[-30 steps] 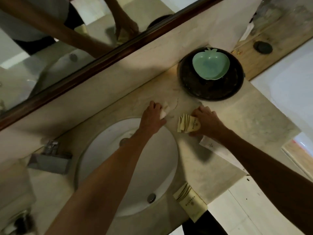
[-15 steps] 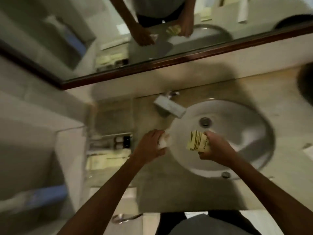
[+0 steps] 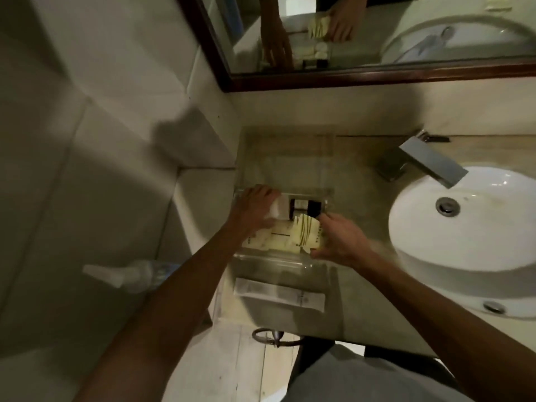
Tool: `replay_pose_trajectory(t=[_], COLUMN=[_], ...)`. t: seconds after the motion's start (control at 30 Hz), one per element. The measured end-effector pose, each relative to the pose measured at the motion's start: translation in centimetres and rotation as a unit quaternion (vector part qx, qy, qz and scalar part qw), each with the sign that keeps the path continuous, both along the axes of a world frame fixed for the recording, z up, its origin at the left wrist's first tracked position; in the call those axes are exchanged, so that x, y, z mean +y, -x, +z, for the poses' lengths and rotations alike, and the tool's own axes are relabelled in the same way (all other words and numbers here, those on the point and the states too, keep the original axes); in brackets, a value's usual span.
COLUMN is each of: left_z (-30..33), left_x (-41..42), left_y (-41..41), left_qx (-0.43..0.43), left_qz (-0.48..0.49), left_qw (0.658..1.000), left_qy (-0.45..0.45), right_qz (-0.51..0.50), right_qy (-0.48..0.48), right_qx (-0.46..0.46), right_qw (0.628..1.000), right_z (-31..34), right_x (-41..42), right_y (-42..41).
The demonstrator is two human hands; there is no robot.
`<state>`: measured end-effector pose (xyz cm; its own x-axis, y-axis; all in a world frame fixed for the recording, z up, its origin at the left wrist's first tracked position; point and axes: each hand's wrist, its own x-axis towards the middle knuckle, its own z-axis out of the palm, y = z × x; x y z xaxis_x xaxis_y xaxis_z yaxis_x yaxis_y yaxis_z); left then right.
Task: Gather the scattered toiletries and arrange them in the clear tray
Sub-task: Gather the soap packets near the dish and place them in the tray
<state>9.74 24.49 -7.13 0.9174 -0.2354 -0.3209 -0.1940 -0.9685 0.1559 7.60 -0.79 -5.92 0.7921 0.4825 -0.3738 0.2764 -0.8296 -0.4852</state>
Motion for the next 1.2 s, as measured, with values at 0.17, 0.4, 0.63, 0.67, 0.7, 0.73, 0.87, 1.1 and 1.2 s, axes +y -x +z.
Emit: replay_pose_trajectory(t=[0.17,0.4,0.63,0.67,0.7,0.73,0.87,1.1,1.2], left_z=[-1.3,-0.9,0.8,0.7,0.6,0.6,-0.4,-1.7,-2.6], left_x=[0.9,2.9,6.0,6.0,5.7,5.2,3.4,-0.5,-3.1], left_y=[0.6,2.6,4.0,4.1,4.3,4.4,5.6,9.0,10.0], left_qx=[-0.081,-0.182,-0.239,-0.235,-0.229,-0.225,-0.192,-0.138,-0.059], left_qz=[0.018,0.223,0.348,0.357,0.364,0.366,0.348,0.303,0.224], left_qw=[0.997,0.947,0.884,0.88,0.877,0.877,0.894,0.921,0.956], left_qy=[0.0,0.14,0.202,0.208,0.214,0.215,0.208,0.202,0.177], right_qz=[0.02,0.04,0.05,0.04,0.038,0.044,0.034,0.028,0.047], right_qy=[0.064,0.045,0.045,0.045,0.054,0.074,0.105,0.035,0.048], right_qx=[-0.021,-0.058,-0.086,-0.096,-0.099,-0.093,-0.083,-0.168,-0.153], right_qw=[0.998,0.996,0.994,0.994,0.993,0.992,0.99,0.985,0.986], right_z=[-0.1,0.3,0.5,0.1,-0.3,-0.7,-2.2,-3.2,-4.8], right_x=[1.5,7.4,10.8,9.8,8.9,8.2,6.8,6.3,5.6], right_y=[0.3,0.8,0.5,0.6,0.7,0.9,1.9,2.7,2.9])
